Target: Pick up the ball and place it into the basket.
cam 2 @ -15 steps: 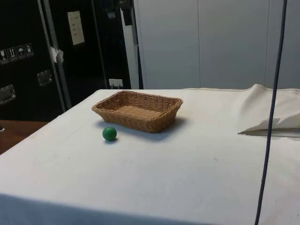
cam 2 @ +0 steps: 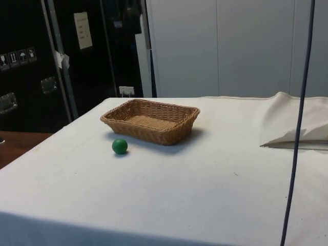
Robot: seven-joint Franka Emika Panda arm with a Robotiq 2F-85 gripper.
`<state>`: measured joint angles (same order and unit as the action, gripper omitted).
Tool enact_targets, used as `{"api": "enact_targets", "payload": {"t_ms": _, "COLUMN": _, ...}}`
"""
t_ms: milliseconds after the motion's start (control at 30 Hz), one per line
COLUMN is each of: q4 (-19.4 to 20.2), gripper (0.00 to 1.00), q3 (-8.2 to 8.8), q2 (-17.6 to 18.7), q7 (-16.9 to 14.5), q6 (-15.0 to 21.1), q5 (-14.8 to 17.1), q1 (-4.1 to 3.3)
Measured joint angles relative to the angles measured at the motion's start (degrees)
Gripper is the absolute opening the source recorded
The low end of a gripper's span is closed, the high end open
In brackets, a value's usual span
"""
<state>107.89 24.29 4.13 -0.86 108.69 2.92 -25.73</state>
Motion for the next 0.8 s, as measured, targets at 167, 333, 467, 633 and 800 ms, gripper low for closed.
{"api": "enact_targets", "payload": {"t_ms": 167, "q4": 1.2, "gripper": 1.0, "q3": -0.86, "q2": 0.1, "q7": 0.7, "q6": 2.3, "q5": 0.0, "q1": -0.06}}
{"api": "enact_targets", "payload": {"t_ms": 333, "q4": 2.4, "gripper": 1.0, "q3": -2.35, "q2": 0.8, "q7": 1.8, "q6": 5.6, "q5": 0.0, "q1": -0.11}}
{"api": "enact_targets", "payload": {"t_ms": 467, "q4": 3.3, "gripper": 1.0, "q3": -3.04, "q2": 1.3, "q7": 2.3, "q6": 7.3, "q5": 0.0, "q1": -0.17}}
{"api": "enact_targets", "payload": {"t_ms": 633, "q4": 5.3, "gripper": 1.0, "q3": -4.13, "q2": 1.9, "q7": 3.0, "q6": 10.5, "q5": 0.3, "q1": -0.17}}
{"api": "enact_targets", "payload": {"t_ms": 800, "q4": 6.8, "gripper": 1.0, "q3": -4.7, "q2": 2.9, "q7": 3.0, "q6": 13.0, "q5": 1.1, "q1": -0.17}}
